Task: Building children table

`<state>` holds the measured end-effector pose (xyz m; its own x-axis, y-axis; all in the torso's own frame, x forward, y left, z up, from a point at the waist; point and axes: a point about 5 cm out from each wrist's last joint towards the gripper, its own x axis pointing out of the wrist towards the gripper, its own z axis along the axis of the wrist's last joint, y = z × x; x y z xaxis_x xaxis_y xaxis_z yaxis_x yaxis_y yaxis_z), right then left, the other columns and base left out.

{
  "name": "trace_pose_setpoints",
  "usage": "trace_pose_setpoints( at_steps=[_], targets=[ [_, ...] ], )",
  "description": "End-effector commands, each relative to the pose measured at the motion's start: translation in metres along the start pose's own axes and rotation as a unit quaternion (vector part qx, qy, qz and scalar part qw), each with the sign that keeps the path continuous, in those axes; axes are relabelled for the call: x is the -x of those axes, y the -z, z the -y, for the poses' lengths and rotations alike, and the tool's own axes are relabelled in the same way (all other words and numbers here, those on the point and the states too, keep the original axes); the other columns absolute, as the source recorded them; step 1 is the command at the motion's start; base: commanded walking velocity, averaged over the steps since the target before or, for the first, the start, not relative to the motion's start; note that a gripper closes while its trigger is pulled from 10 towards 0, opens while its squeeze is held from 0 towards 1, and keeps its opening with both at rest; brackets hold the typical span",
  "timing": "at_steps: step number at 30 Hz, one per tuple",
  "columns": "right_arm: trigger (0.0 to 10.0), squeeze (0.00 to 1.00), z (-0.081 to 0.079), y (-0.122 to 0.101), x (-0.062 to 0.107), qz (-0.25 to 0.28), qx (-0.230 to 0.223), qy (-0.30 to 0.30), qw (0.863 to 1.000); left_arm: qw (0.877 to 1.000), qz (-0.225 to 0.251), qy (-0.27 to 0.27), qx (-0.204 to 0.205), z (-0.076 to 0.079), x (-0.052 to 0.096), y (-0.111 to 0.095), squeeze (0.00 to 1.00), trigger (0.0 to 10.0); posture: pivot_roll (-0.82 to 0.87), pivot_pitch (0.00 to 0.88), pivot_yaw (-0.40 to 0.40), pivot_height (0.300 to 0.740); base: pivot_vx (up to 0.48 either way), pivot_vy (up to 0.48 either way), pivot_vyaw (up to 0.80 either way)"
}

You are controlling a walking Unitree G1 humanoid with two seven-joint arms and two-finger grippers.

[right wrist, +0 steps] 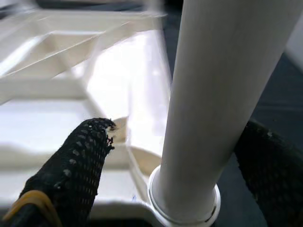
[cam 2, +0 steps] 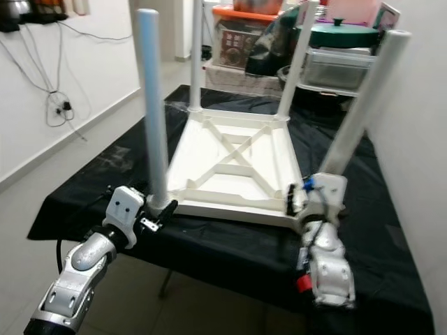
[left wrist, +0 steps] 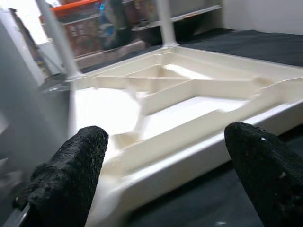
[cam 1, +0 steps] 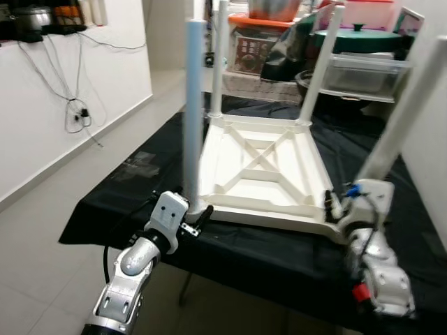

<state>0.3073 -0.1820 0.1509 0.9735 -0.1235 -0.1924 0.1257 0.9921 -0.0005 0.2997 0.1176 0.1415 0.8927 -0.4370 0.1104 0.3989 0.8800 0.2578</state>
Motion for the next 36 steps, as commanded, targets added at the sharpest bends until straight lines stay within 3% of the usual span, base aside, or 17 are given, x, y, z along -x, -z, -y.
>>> trace_pose_setpoints(
  at_steps=[1, 2, 3, 6, 7, 13, 23, 25, 26, 28, 32, 33, 36],
  targets=[
    [10.0, 0.0, -0.038, 0.001, 0.007, -0.015, -0.001, -0.094, 0.995, 1.0, -0.003, 0.002, -0.005, 0.002, 0.0, 0.002, 0.0, 10.0, 0.1, 0.0, -0.084, 0.74, 0.0, 0.0, 0.0],
    [10.0, 0.0, -0.038, 0.001, 0.007, -0.015, -0.001, -0.094, 0.995, 1.0, -0.003, 0.002, -0.005, 0.002, 0.0, 0.002, 0.0, 10.0, 0.1, 0.0, -0.084, 0.74, 0.0, 0.0, 0.0],
    [10.0, 0.0, -0.06, -0.001, 0.013, -0.014, 0.007, -0.146, 0.989, 1.0, -0.003, 0.005, -0.005, 0.004, -0.002, 0.002, 0.0, 10.0, 0.1, 0.0, -0.085, 0.74, 0.0, 0.0, 0.0],
    [10.0, 0.0, -0.06, -0.001, 0.013, -0.014, 0.007, -0.146, 0.989, 1.0, -0.003, 0.005, -0.005, 0.004, -0.002, 0.002, 0.0, 10.0, 0.1, 0.0, -0.085, 0.74, 0.0, 0.0, 0.0],
    [10.0, 0.0, -0.073, 0.0, 0.015, -0.014, 0.017, -0.176, 0.984, 1.0, -0.003, 0.006, -0.005, 0.005, -0.003, 0.002, 0.0, 10.0, 0.1, 0.0, -0.088, 0.74, 0.0, 0.0, 0.0],
    [10.0, 0.0, -0.07, -0.008, 0.001, -0.019, 0.008, -0.158, 0.987, 1.0, -0.01, -0.003, -0.006, 0.004, 0.001, 0.005, 0.0, 10.0, 0.1, 0.0, -0.101, 0.74, 0.0, 0.0, 0.0],
    [10.0, 0.0, -0.072, -0.006, -0.002, -0.032, 0.007, -0.14, 0.99, 1.0, -0.013, 0.001, -0.006, 0.008, 0.002, 0.008, 0.0, 10.0, 0.1, 0.0, -0.101, 0.74, 0.0, 0.0, 0.0],
    [10.0, 0.0, -0.054, 0.001, -0.007, -0.048, 0.016, -0.094, 0.994, 1.0, -0.014, 0.001, -0.008, 0.007, 0.002, 0.008, 0.0, 10.0, 0.1, 0.0, -0.099, 0.74, 0.0, 0.0, 0.0],
    [10.0, 0.0, -0.054, 0.001, -0.007, -0.048, 0.016, -0.094, 0.994, 1.0, -0.014, 0.001, -0.008, 0.007, 0.002, 0.008, 0.0, 10.0, 0.1, 0.0, -0.099, 0.74, 0.0, 0.0, 0.0],
    [10.0, 0.0, -0.033, 0.006, -0.012, -0.061, 0.012, -0.051, 0.997, 1.0, -0.014, 0.003, -0.007, 0.008, 0.002, 0.008, 0.0, 10.0, 0.1, 0.0, -0.099, 0.74, 0.0, 0.0, 0.0],
    [10.0, 0.0, -0.021, 0.007, -0.019, -0.066, 0.006, -0.028, 0.997, 1.0, -0.014, 0.004, -0.006, 0.01, 0.001, 0.008, 0.0, 10.0, 0.1, 0.0, -0.097, 0.74, 0.0, 0.0, 0.0],
    [10.0, 0.0, -0.013, 0.002, -0.03, -0.062, -0.002, -0.002, 0.998, 1.0, -0.013, 0.006, -0.006, 0.011, 0.0, 0.008, 0.0, 10.0, 0.1, 0.0, -0.098, 0.74, 0.0, 0.0, 0.0],
    [10.0, 0.0, -0.009, -0.005, -0.039, -0.053, -0.012, 0.014, 0.998, 1.0, -0.013, 0.006, -0.006, 0.012, -0.001, 0.008, 0.0, 10.0, 0.1, 0.0, -0.099, 0.74, 0.0, 0.0, 0.0]
  ],
)
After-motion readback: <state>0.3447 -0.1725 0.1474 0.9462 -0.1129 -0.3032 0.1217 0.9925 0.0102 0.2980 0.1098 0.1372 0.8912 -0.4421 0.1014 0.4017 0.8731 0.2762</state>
